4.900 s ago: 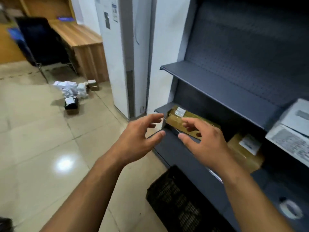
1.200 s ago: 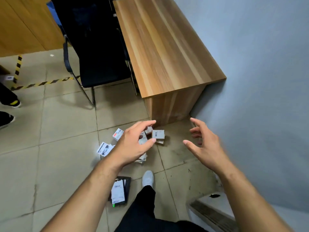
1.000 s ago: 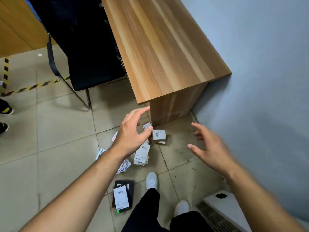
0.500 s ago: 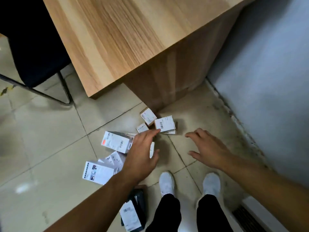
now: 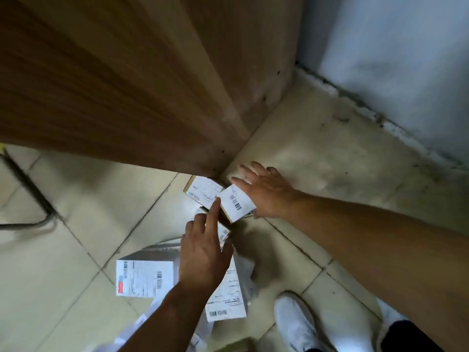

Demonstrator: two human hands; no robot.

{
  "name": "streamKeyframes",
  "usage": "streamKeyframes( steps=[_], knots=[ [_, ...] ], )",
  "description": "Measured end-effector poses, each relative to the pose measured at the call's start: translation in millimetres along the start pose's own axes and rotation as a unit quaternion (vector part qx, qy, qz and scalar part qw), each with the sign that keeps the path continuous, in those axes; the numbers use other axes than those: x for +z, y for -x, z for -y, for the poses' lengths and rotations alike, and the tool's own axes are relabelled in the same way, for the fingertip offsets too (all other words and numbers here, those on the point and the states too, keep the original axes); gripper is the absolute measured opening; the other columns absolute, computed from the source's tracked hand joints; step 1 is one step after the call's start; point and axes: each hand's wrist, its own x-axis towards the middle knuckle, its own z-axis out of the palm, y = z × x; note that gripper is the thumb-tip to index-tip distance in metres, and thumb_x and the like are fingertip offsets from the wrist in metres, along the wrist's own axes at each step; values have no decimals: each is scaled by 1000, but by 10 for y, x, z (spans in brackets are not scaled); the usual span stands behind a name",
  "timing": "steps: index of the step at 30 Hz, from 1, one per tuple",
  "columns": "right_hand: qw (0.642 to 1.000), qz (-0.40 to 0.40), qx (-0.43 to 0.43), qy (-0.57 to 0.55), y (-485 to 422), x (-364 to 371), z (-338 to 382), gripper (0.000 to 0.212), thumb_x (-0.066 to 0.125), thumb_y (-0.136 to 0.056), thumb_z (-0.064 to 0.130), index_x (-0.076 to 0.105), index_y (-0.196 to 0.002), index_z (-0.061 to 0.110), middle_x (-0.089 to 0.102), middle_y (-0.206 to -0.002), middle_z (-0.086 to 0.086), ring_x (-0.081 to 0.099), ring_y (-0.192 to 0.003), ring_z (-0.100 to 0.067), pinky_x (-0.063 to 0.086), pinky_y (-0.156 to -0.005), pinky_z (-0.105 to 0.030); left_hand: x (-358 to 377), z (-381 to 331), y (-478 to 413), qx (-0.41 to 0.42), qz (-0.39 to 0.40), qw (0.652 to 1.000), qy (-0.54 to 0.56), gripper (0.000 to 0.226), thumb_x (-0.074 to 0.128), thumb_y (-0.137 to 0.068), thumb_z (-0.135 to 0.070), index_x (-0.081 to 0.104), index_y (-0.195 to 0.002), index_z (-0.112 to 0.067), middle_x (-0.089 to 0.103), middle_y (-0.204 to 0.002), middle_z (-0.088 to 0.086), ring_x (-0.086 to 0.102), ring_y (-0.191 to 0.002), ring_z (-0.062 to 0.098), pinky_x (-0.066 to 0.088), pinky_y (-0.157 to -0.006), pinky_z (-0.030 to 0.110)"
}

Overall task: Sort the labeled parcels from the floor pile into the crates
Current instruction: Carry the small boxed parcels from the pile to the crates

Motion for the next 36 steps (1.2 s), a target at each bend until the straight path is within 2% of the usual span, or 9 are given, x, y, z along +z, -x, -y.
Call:
streamKeyframes(
  steps=[4, 8, 11, 14, 19, 23, 27, 31, 36],
  knots=[
    [999, -17, -4, 36, -151, 372, -116, 115, 81, -78, 40, 3, -163, 29, 16, -164, -8, 16, -151, -35, 20, -119, -58, 418, 20, -168, -16, 35, 998, -56, 98, 74, -84, -34, 10, -158, -33, 51, -134, 6, 49, -112, 28, 49, -93, 46],
    [994, -99, 32, -20, 48, 357, -414, 115, 84, -69, 41, 18, -160, 21, 38, -143, -12, 40, -128, -33, 37, -107, -46, 710, -167, -305, -48, 20, 998, -17, 84, 69, -87, -29, 20, -156, -33, 46, -136, 3, 46, -117, 29, 46, -95, 47],
    [979, -169, 81, -78, 316, 225, -868, 117, 89, -63, 39, 25, -159, 15, 42, -136, -21, 43, -119, -40, 46, -93, -46, 813, -230, -534, -33, 31, 998, -34, 83, 70, -84, -33, 26, -155, -26, 42, -140, 6, 40, -126, 30, 43, -100, 46],
    [970, -199, 117, -80, 630, 167, -1375, 119, 93, -60, 33, 28, -158, 14, 41, -135, -26, 43, -116, -46, 51, -87, -51, 940, -239, -811, 9, 96, 989, -110, 101, 75, -80, -39, 12, -158, -25, 28, -155, 11, 28, -141, 32, 37, -113, 47],
    [974, -180, 123, -58, 985, 263, -1798, 118, 95, -60, 36, 30, -156, 16, 40, -136, -25, 45, -112, -46, 52, -83, -53, 1293, -200, -1034, 40, 224, 952, -205, 123, 79, -83, -33, -20, -156, -39, -18, -167, 8, -8, -155, 35, 22, -121, 55],
    [976, -167, 112, -83, 1220, 439, -1864, 115, 92, -65, 37, 26, -158, 31, 36, -140, -21, 45, -115, -45, 53, -90, -56, 1483, -237, -1137, 13, 191, 960, -204, 121, 74, -85, -24, -24, -154, -39, -1, -166, 12, 5, -154, 39, 17, -123, 57],
    [970, -157, 136, -124, 1480, 462, -1696, 109, 88, -72, 37, 21, -158, 40, 30, -146, -16, 40, -122, -40, 51, -96, -53, 1364, -379, -1132, 13, 143, 971, -189, 107, 68, -85, -42, -10, -158, -33, 25, -148, 17, 30, -136, 40, 32, -116, 53],
    [957, -170, 161, -171, 1811, 82, -1321, 111, 88, -70, 32, 21, -158, 29, 30, -146, -12, 36, -126, -37, 47, -99, -50, 778, -703, -727, -45, 90, 992, -75, 102, 70, -79, -51, 10, -158, -32, 31, -141, 15, 35, -126, 39, 41, -103, 50],
    [939, -150, 203, -235, 2459, -794, -632, 116, 89, -67, 27, 19, -159, 18, 34, -150, -10, 38, -129, -35, 43, -103, -46, -487, -1129, 223, -127, 39, 989, 65, 97, 73, -79, -54, 17, -156, -38, 26, -153, 9, 36, -132, 39, 45, -101, 52]
  ],
)
